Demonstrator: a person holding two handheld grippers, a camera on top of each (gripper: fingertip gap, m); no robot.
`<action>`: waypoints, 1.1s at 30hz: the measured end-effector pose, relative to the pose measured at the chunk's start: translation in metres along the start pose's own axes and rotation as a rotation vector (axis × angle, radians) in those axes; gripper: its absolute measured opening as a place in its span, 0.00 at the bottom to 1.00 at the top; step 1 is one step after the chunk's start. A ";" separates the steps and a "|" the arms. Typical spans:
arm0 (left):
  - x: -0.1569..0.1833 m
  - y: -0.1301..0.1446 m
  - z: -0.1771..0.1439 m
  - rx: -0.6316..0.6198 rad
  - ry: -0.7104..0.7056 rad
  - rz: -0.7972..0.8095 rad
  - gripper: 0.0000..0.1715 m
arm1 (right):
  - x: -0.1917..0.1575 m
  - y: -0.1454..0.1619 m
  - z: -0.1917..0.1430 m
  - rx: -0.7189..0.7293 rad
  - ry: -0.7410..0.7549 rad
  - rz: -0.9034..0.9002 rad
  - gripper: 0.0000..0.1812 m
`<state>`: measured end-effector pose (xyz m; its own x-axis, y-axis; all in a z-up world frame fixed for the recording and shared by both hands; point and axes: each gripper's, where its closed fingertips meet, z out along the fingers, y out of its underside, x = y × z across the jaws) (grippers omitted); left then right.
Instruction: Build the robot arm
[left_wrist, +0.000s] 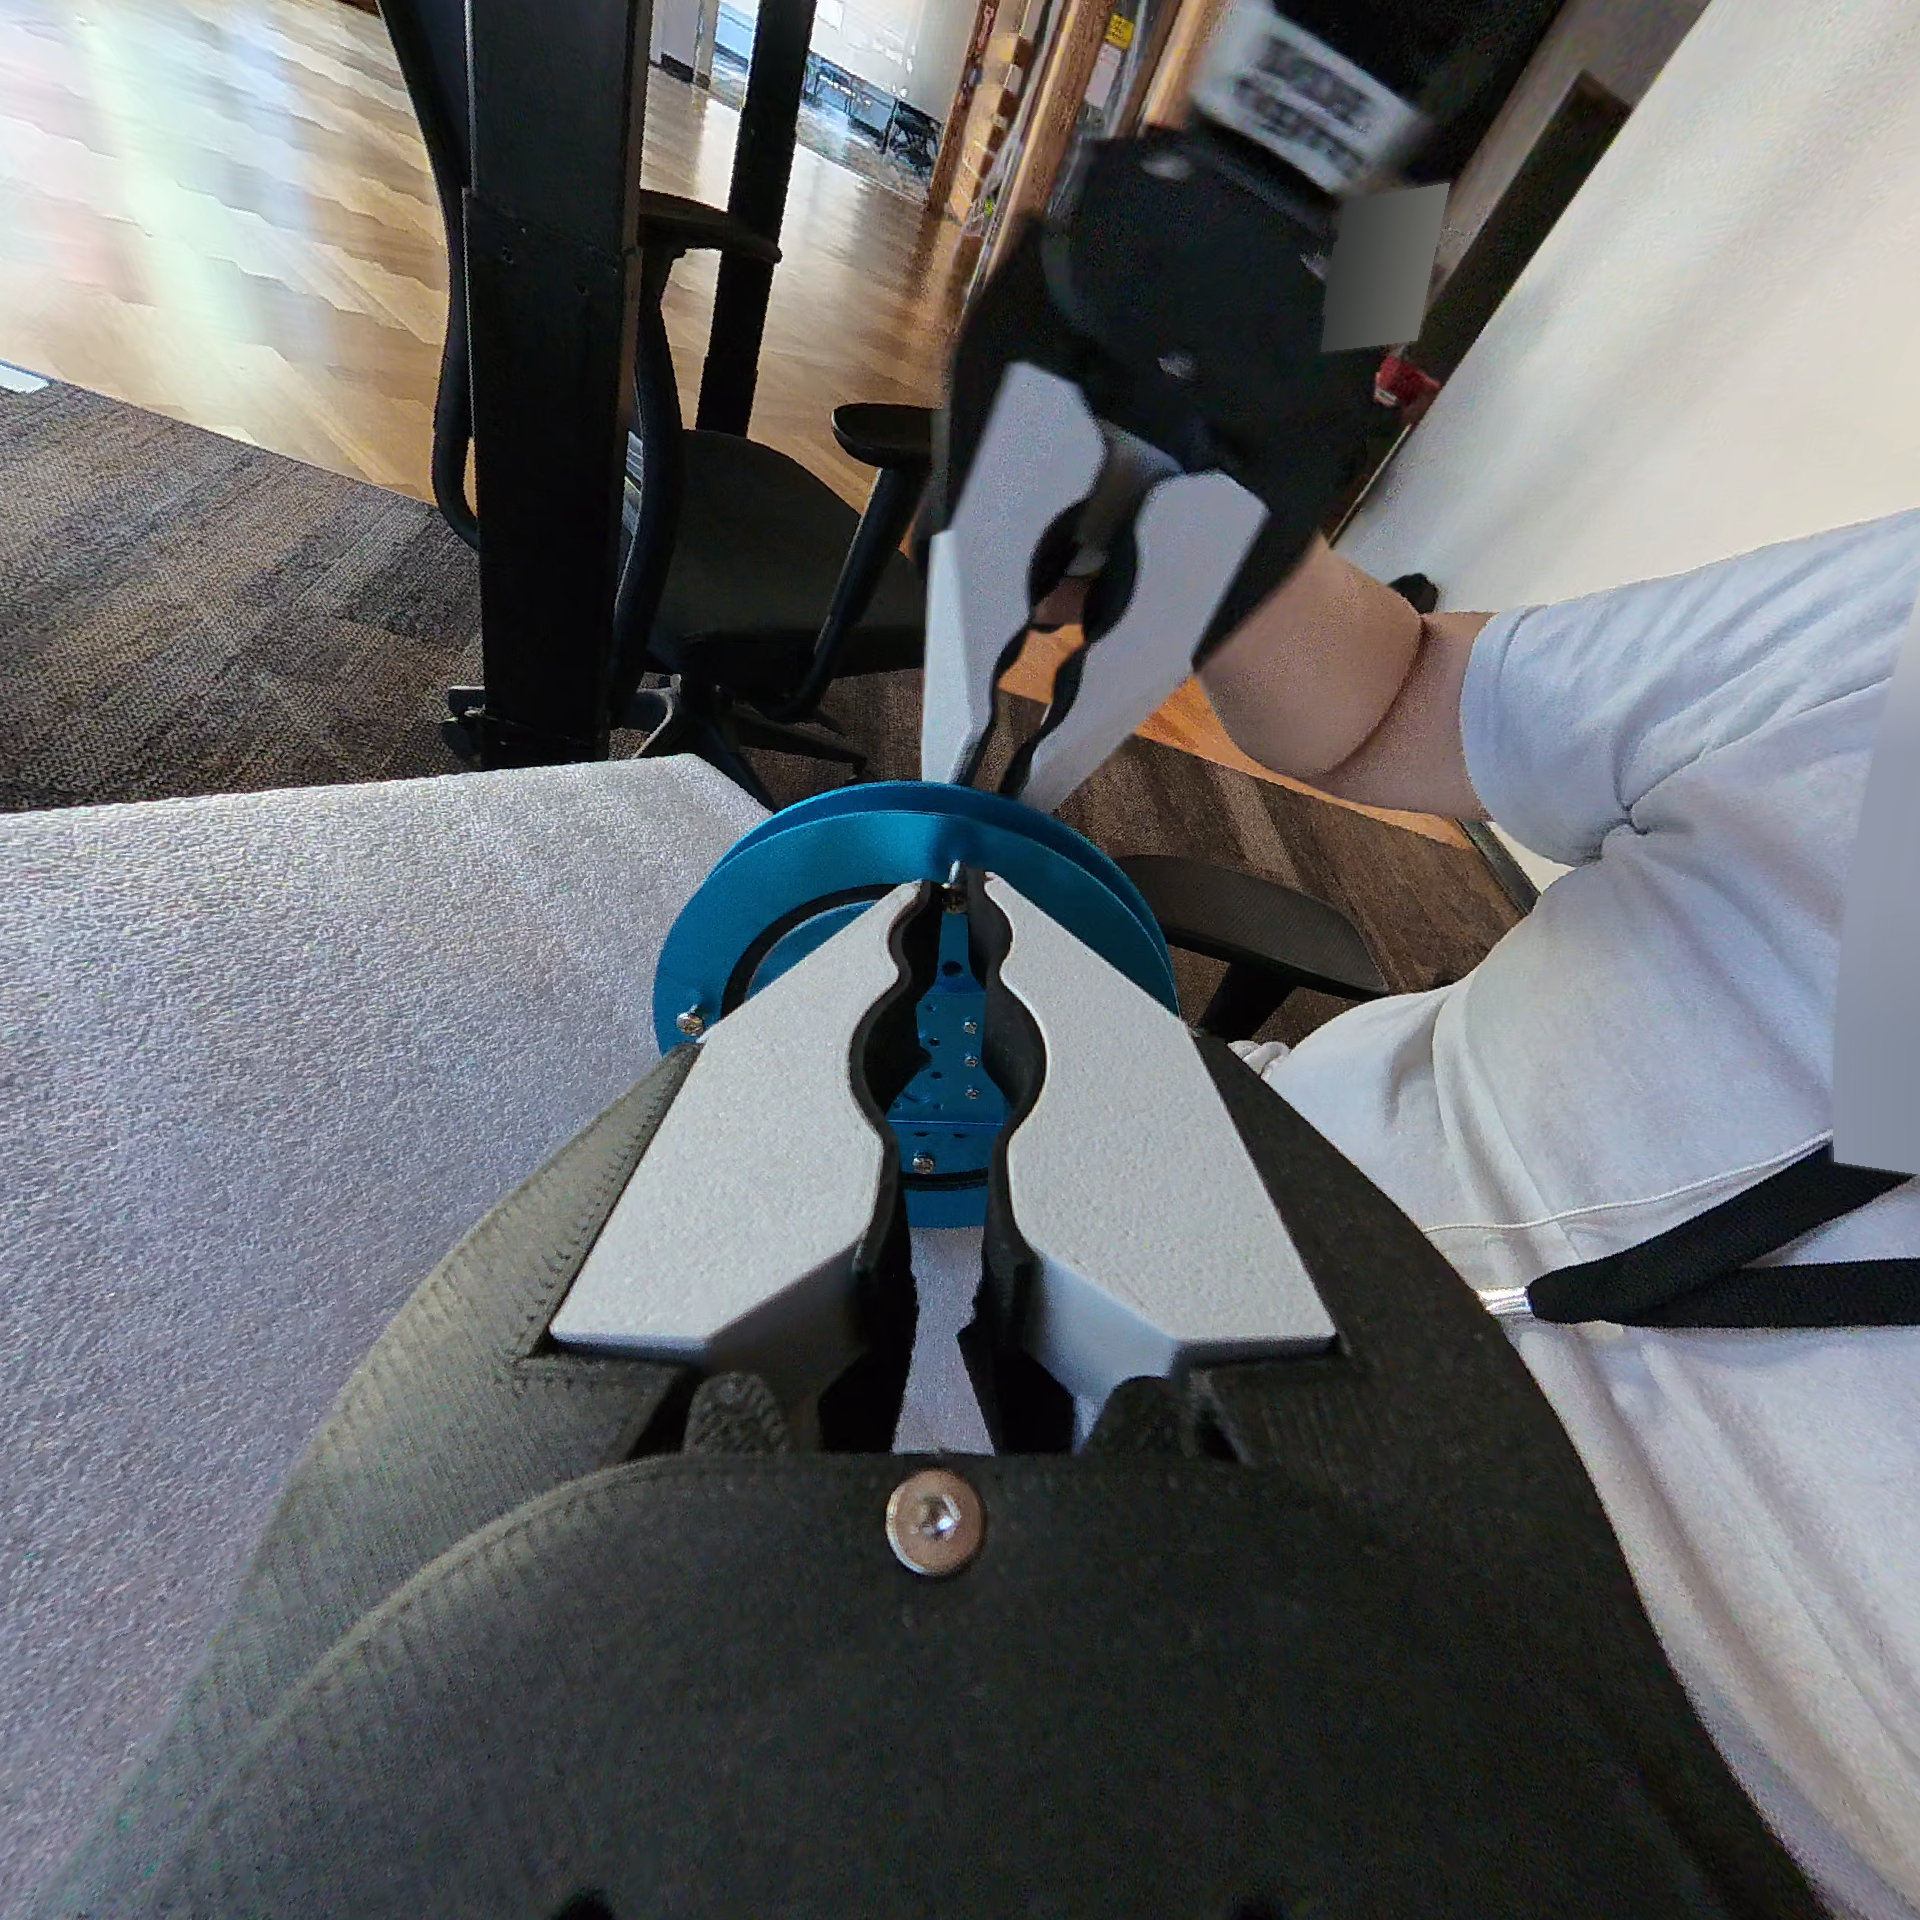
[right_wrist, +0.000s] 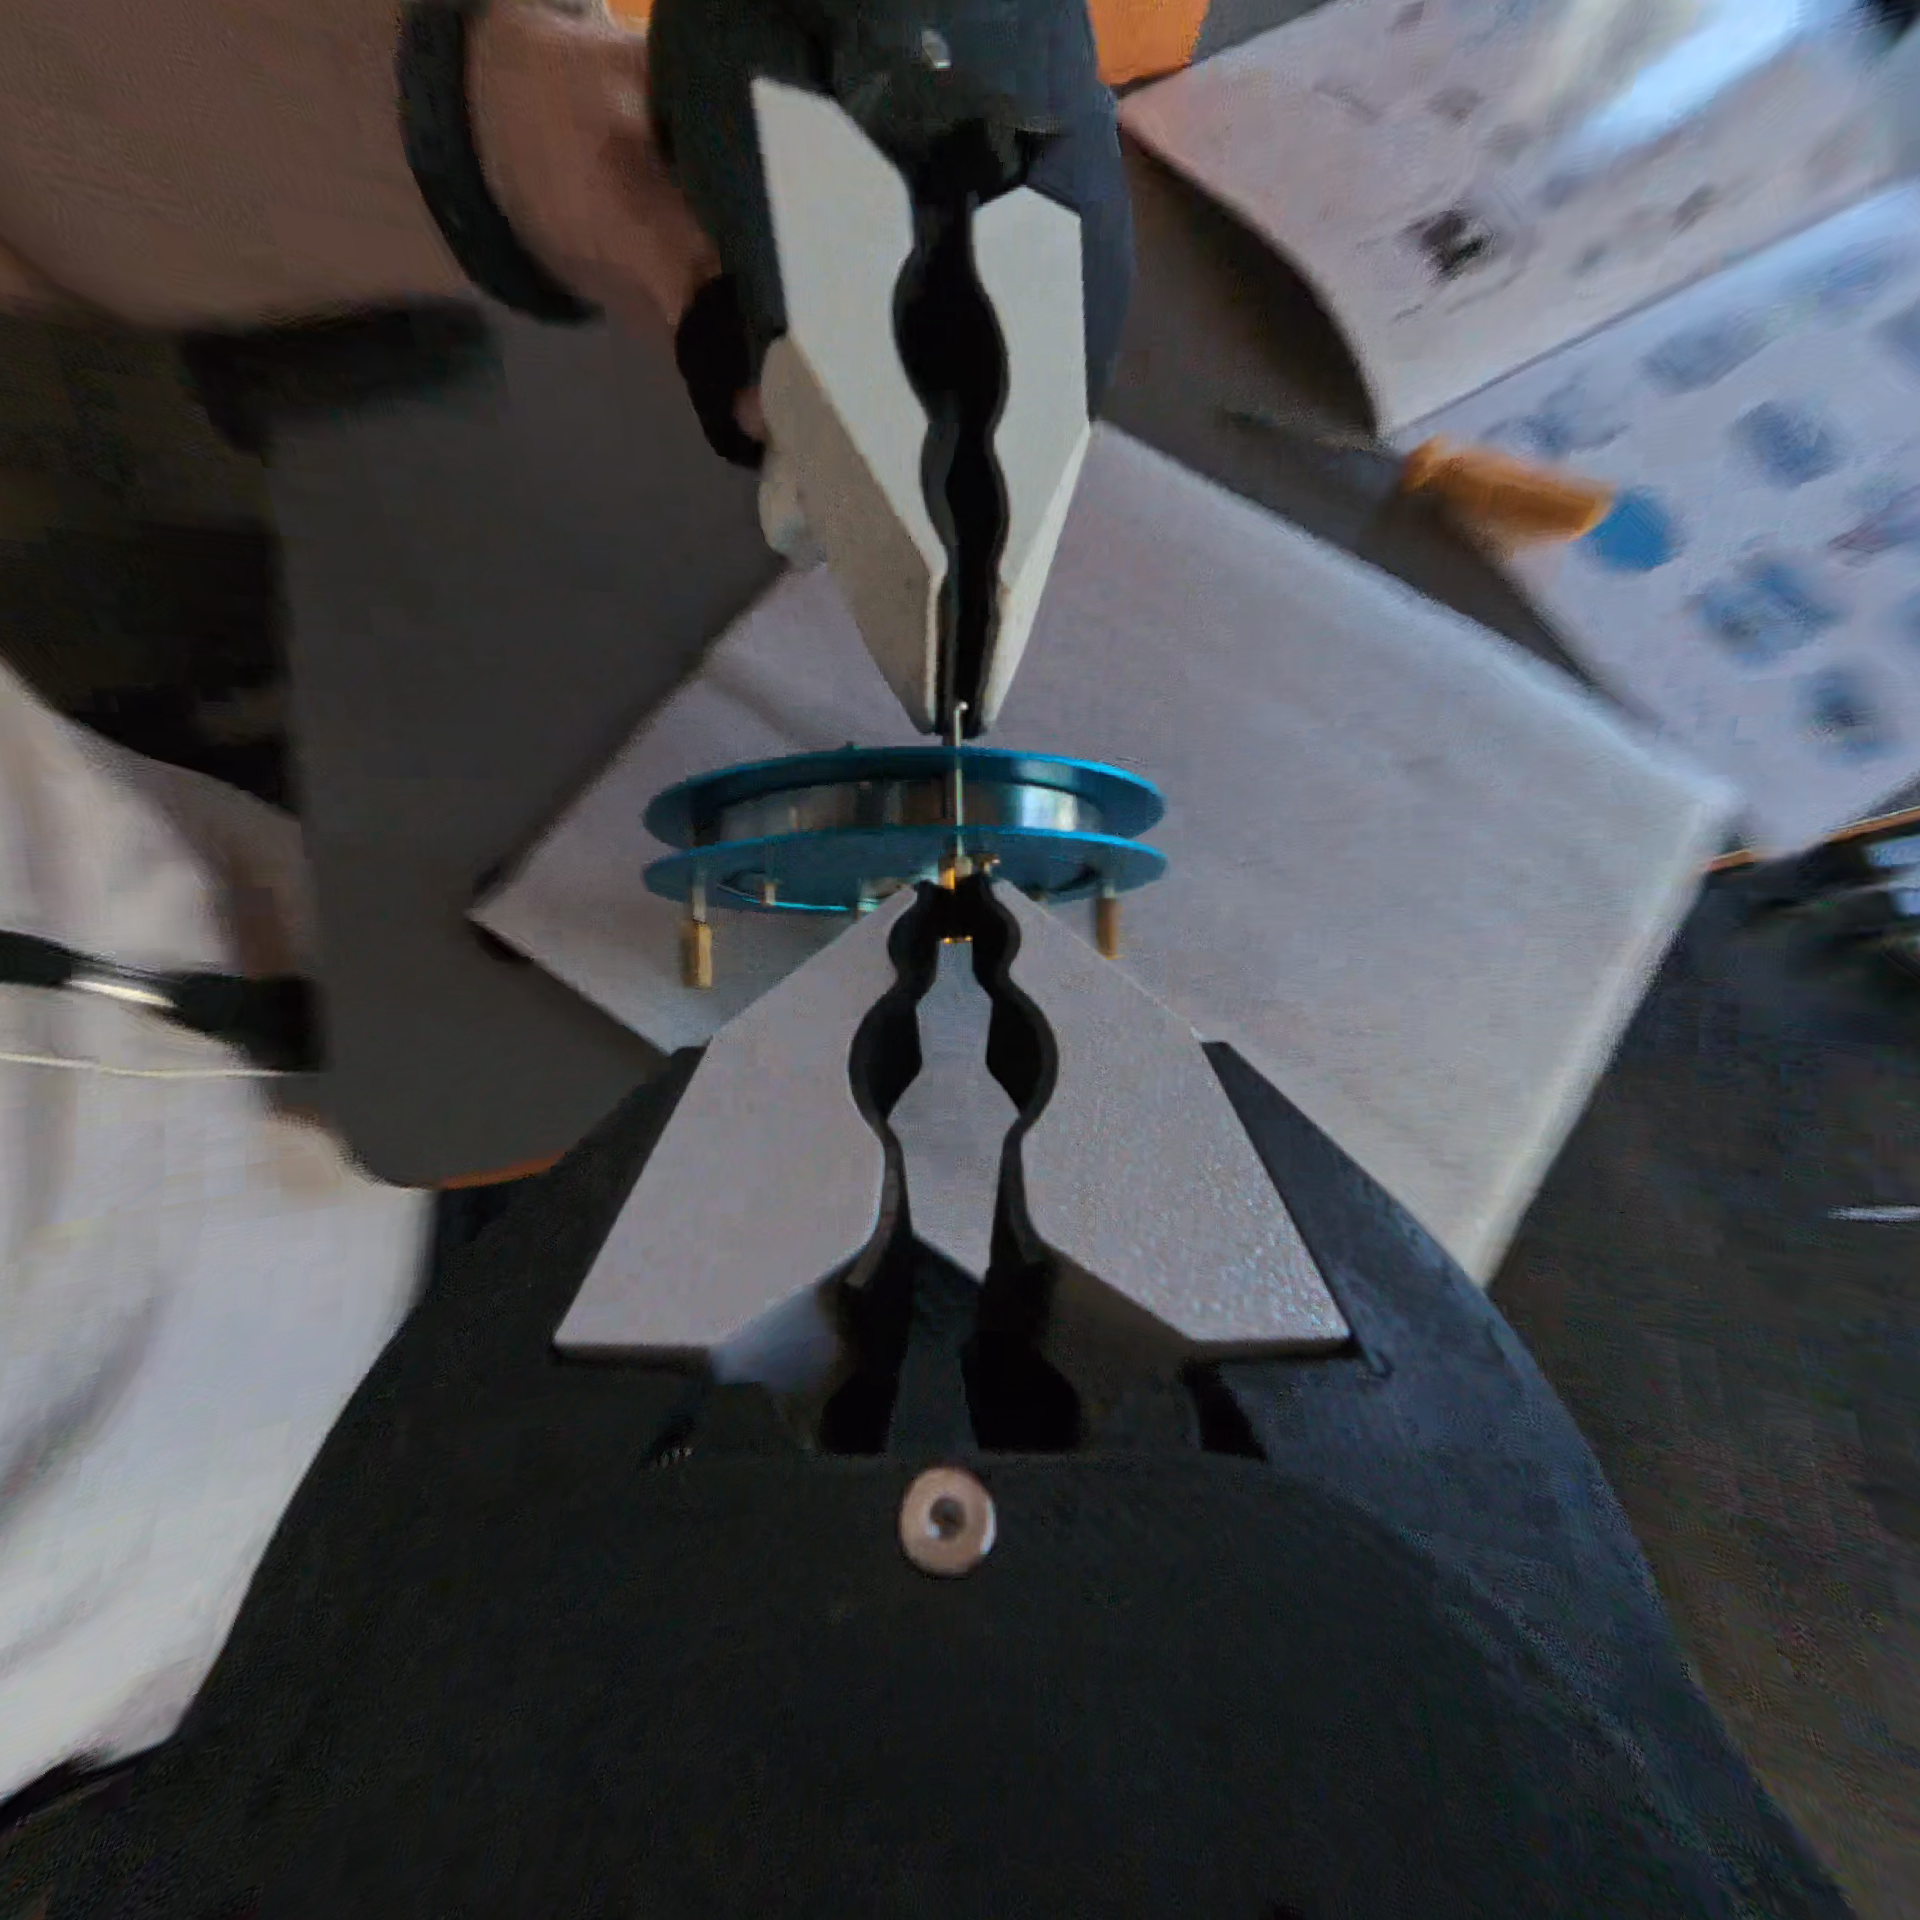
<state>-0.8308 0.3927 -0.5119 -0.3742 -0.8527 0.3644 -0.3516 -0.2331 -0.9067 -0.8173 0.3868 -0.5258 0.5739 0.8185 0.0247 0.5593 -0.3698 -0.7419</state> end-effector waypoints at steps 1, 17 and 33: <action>0.000 0.000 0.000 -0.002 0.005 0.002 0.02 | -0.004 0.000 0.000 0.002 -0.152 0.166 0.02; 0.000 0.000 0.001 0.004 0.000 -0.009 0.02 | -0.004 -0.006 -0.013 0.183 0.037 -0.134 0.08; -0.010 -0.003 -0.006 0.040 -0.063 -0.092 0.02 | 0.007 -0.007 -0.001 -0.020 0.361 -0.334 0.07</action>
<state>-0.8315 0.4051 -0.5120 -0.2866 -0.8542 0.4339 -0.3471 -0.3295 -0.8780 -0.8164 0.3947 -0.5192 0.5303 0.6903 0.4923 0.7574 -0.1248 -0.6409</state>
